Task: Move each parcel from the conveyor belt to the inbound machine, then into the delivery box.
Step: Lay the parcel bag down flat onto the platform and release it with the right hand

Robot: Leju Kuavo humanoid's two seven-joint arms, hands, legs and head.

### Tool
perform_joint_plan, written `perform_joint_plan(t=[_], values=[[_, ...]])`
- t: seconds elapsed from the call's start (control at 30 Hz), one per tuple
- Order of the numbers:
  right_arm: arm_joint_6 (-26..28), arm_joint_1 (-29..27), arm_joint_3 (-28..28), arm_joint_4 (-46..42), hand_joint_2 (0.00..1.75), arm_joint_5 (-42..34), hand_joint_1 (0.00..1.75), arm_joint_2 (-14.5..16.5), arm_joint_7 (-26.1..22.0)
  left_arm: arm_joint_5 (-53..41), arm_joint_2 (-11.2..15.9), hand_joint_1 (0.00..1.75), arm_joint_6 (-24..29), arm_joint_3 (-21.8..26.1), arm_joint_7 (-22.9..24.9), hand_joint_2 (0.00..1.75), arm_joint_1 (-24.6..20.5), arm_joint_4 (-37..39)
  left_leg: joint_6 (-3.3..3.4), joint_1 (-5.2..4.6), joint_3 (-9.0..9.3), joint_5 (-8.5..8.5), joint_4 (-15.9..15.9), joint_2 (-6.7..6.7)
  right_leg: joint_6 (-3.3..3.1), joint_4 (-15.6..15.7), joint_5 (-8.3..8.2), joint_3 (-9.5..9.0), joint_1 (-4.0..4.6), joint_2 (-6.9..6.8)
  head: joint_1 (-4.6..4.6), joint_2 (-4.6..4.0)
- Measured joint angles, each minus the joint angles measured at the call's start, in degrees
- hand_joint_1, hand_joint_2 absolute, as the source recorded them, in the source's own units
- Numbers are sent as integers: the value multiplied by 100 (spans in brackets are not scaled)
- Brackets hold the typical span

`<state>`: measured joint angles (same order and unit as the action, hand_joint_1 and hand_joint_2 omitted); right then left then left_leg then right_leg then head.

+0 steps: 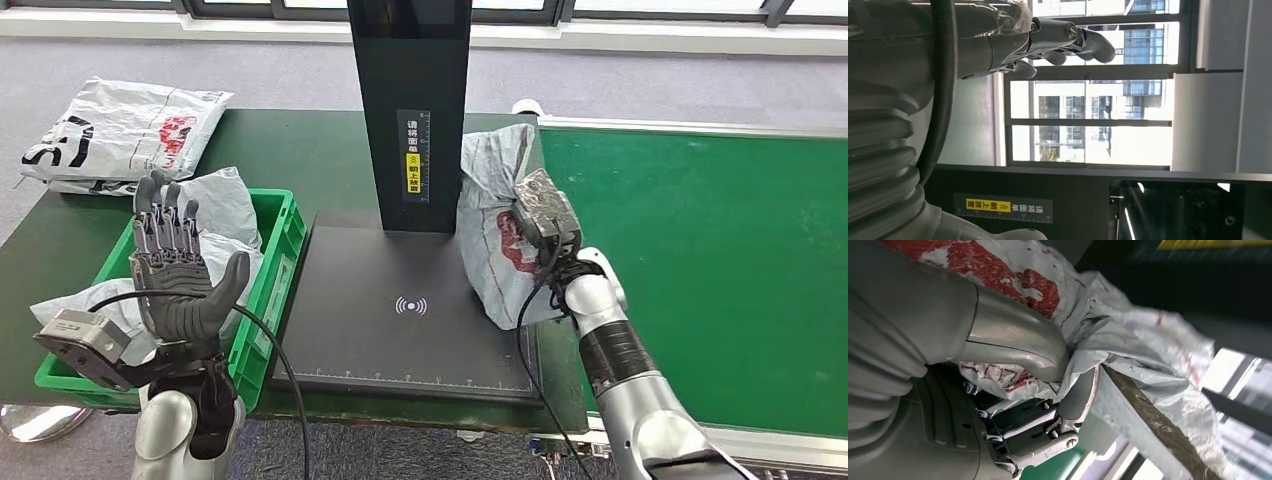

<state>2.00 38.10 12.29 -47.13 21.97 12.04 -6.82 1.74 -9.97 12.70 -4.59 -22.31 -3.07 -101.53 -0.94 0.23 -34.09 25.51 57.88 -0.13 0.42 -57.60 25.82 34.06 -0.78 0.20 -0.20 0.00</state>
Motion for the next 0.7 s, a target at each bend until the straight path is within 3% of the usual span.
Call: perform_joint_plan(t=[0.27,0.7], values=[[-300,601,615,401,175,-1254,175,676,-113,84,-69,0,224,-55,-244,175,-371,295,-12,1,-15,-8,0,13,-14,-4,-10,26,2,6,0,0],[-383,975,1046,803,175,-1536,175,850,-229,201,-78,0,295,-72,-366,175,-579,634,-13,0,-18,-7,0,17,-15,-4,-11,29,10,8,0,0]])
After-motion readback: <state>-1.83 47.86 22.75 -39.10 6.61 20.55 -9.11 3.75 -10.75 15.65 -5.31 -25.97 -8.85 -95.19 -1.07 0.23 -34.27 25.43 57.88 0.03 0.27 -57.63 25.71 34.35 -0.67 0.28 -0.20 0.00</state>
